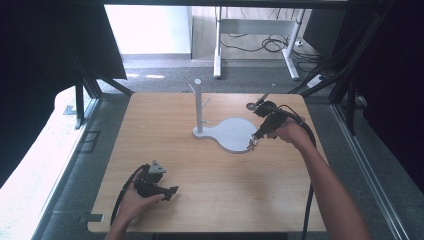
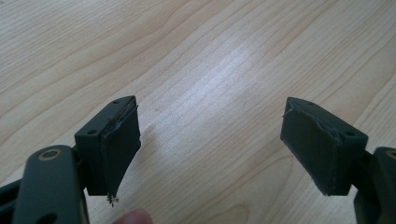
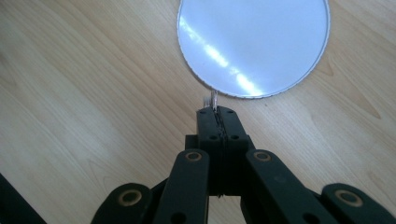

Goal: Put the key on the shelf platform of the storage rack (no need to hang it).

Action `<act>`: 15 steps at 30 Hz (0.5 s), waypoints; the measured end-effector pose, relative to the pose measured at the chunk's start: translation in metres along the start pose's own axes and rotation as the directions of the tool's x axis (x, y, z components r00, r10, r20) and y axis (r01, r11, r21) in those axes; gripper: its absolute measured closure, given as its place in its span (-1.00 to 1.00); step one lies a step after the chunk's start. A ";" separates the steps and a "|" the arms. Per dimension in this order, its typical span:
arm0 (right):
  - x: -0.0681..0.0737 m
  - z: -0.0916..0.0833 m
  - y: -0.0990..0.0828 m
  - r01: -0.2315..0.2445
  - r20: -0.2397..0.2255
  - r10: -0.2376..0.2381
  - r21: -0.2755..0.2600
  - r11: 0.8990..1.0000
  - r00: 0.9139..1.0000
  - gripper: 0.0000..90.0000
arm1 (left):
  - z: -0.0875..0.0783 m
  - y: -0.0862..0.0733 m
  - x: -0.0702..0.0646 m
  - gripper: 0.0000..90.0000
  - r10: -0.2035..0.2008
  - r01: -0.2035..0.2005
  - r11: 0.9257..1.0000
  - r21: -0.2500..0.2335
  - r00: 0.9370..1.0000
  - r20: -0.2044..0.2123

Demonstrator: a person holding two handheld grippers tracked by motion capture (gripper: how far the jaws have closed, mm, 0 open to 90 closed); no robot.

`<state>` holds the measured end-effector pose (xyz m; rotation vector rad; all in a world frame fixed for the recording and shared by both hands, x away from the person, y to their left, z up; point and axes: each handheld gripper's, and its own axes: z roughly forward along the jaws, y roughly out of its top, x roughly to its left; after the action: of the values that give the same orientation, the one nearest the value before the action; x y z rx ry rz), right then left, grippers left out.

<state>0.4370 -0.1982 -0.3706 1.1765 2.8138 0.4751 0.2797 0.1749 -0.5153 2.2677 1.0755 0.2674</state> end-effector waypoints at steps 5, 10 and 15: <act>-0.005 0.001 0.006 -0.014 0.000 0.014 -0.010 1.000 1.000 1.00 | 0.001 0.000 0.000 -0.55 0.000 0.000 1.000 0.004 1.000 -0.001; -0.007 0.004 0.015 -0.012 0.002 0.012 -0.019 1.000 1.000 1.00 | 0.002 0.000 -0.001 -0.55 0.000 0.000 1.000 0.007 1.000 0.002; -0.010 0.006 0.026 -0.015 -0.007 0.015 -0.017 1.000 1.000 1.00 | 0.002 0.000 0.000 -0.55 -0.003 0.003 1.000 0.006 1.000 0.003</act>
<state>0.4633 -0.1864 -0.3688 1.1954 2.8034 0.5038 0.2801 0.1739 -0.5167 2.2710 1.0789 0.2601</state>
